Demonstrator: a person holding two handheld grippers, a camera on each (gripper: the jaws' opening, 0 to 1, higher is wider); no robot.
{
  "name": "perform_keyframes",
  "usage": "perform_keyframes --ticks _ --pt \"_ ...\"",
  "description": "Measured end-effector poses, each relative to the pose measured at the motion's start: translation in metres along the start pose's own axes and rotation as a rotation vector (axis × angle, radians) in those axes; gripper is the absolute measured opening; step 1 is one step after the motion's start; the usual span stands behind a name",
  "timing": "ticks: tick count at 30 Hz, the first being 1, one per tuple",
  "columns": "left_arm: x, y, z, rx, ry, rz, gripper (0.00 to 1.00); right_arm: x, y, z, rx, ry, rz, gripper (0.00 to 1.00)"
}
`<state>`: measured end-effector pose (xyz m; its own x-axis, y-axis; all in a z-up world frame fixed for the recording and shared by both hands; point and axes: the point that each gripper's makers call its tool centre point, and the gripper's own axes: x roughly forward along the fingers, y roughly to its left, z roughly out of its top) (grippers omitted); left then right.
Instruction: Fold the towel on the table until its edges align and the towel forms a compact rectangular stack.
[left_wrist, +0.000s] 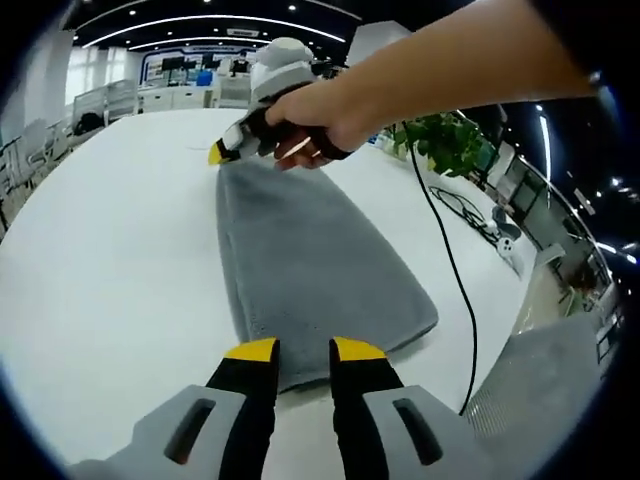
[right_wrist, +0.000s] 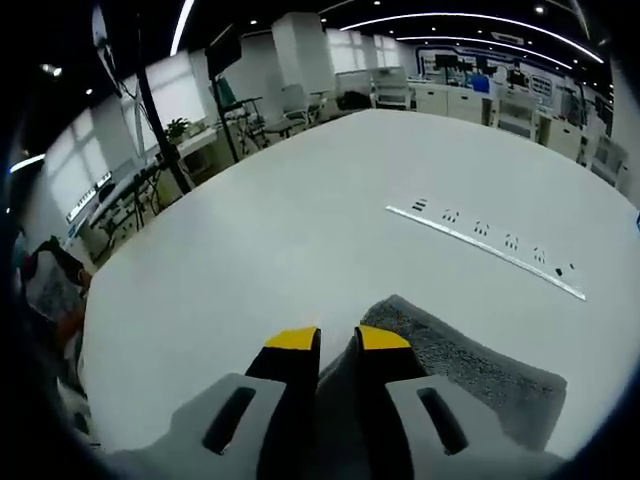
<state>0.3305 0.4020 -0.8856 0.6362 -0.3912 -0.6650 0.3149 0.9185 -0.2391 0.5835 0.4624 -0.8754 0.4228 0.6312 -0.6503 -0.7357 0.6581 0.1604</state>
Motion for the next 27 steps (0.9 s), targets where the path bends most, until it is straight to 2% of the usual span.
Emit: perform_keyframes --ticks 5,6,11,16,19,27 --pt "0.006 -0.001 -0.016 -0.026 0.077 -0.018 0.21 0.004 0.005 -0.016 0.06 0.055 0.034 0.17" --pt "0.006 -0.001 -0.016 -0.016 0.074 -0.02 0.21 0.005 0.009 -0.019 0.078 0.068 0.051 0.2" --pt "0.005 0.0 -0.014 -0.019 0.079 -0.022 0.22 0.002 0.011 -0.02 0.049 0.055 0.048 0.21" --pt "-0.003 0.006 0.003 -0.016 0.02 0.0 0.22 -0.01 0.012 -0.003 -0.003 -0.014 0.055 0.29" --pt "-0.006 0.011 0.013 -0.018 -0.008 0.011 0.22 -0.016 0.013 0.004 0.007 -0.027 0.07 0.42" --pt "-0.013 0.021 0.033 0.008 -0.051 0.04 0.24 -0.038 0.009 0.025 0.015 -0.092 0.063 0.58"
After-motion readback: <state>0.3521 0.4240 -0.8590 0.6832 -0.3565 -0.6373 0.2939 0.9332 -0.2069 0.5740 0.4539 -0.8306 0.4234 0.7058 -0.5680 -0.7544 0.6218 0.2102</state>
